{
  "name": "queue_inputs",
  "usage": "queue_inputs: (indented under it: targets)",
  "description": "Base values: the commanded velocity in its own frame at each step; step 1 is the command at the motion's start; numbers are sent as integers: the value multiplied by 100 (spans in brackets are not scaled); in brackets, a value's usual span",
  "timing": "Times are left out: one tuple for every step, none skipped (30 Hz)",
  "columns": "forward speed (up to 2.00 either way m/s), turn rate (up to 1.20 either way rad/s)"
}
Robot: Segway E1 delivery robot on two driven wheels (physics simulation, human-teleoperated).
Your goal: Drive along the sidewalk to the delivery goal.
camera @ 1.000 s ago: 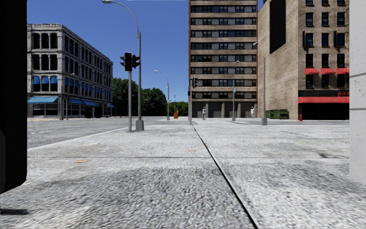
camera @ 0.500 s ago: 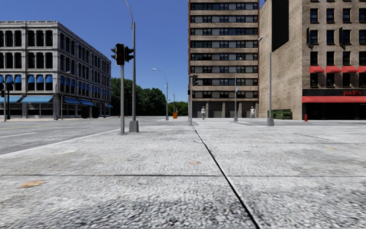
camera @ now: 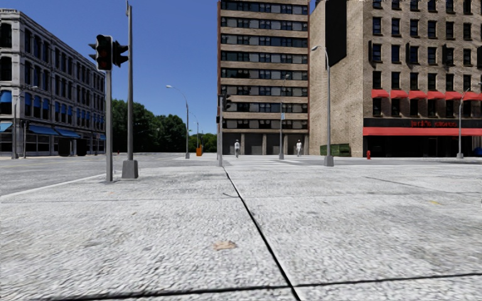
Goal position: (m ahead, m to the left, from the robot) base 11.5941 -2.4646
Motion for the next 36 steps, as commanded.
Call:
queue_inputs:
  targets:
    - [200,-38]
    - [200,-38]
    - [200,-38]
    - [200,-38]
    - [200,-38]
    - [200,-38]
    - [200,-38]
    - [200,-38]
    - [200,-38]
    - [200,-38]
    - [200,-38]
    - [200,-39]
    - [200,-39]
    - [200,-39]
    - [200,-39]
    - [200,-39]
    - [200,-39]
    - [200,-39]
    - [200,-39]
    - [200,-39]
    - [200,-39]
    - [200,-39]
    - [200,-39]
    - [200,-39]
    - [200,-39]
    - [200,-39]
    - [200,-39]
    - [200,-39]
    - [200,-39]
    - [200,-39]
    - [200,-39]
    - [200,-39]
    - [200,-39]
    - [200,-39]
    - [200,-39]
    - [200,-39]
